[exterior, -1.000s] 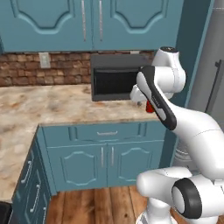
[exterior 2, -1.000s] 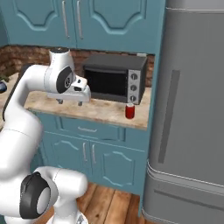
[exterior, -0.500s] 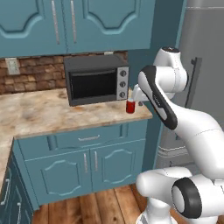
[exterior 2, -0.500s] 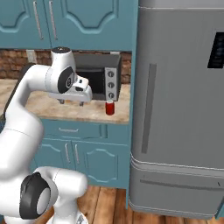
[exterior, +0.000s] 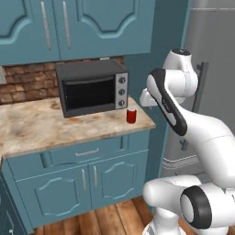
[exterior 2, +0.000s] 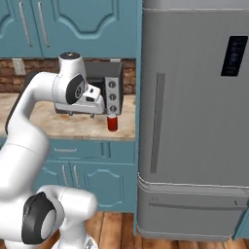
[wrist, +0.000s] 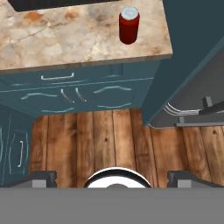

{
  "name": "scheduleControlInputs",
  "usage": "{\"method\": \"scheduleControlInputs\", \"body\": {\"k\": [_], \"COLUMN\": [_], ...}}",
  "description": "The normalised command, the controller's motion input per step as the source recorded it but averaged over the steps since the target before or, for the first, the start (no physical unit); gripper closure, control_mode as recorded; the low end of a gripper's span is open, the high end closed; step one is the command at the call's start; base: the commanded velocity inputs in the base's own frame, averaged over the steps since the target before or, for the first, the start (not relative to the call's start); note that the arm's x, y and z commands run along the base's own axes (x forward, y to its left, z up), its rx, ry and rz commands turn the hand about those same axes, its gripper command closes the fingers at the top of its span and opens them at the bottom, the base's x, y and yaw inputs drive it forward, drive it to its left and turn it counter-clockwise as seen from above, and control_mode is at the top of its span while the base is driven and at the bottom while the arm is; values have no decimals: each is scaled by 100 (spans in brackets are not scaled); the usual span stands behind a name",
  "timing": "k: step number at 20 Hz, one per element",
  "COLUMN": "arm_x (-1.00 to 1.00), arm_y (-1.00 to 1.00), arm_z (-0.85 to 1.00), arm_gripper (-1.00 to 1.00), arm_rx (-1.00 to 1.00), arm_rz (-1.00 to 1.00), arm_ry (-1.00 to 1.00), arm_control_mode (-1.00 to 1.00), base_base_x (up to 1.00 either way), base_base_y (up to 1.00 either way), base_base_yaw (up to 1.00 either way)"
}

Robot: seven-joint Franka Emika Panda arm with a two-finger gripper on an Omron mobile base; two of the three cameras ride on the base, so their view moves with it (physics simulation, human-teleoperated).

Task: Four empty soda cans are scattered around the kitchen. Gather all the cans and cluster them next to the stove for recycling.

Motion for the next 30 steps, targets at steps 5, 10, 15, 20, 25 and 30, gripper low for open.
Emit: {"method": "scheduleControlInputs", "body": {"k": [5,10,15,20,25,30], "arm_x": [0,0,0,0,0,0], "arm_y": [0,0,0,0,0,0], "arm_z": [0,0,0,0,0,0], "arm_gripper": [-100,-100,-100,-100,-100,-100], "arm_rx": [0,0,0,0,0,0], "arm_rz": [0,0,0,0,0,0], "arm_ry": [0,0,0,0,0,0], "arm_control_mode": [100,100,100,100,100,100], "base_base_x": [33,31,35,38,37,31], "base_base_y": [4,4,17,26,27,26], "base_base_yaw": [-8,-7,-7,-7,-7,-7]}}
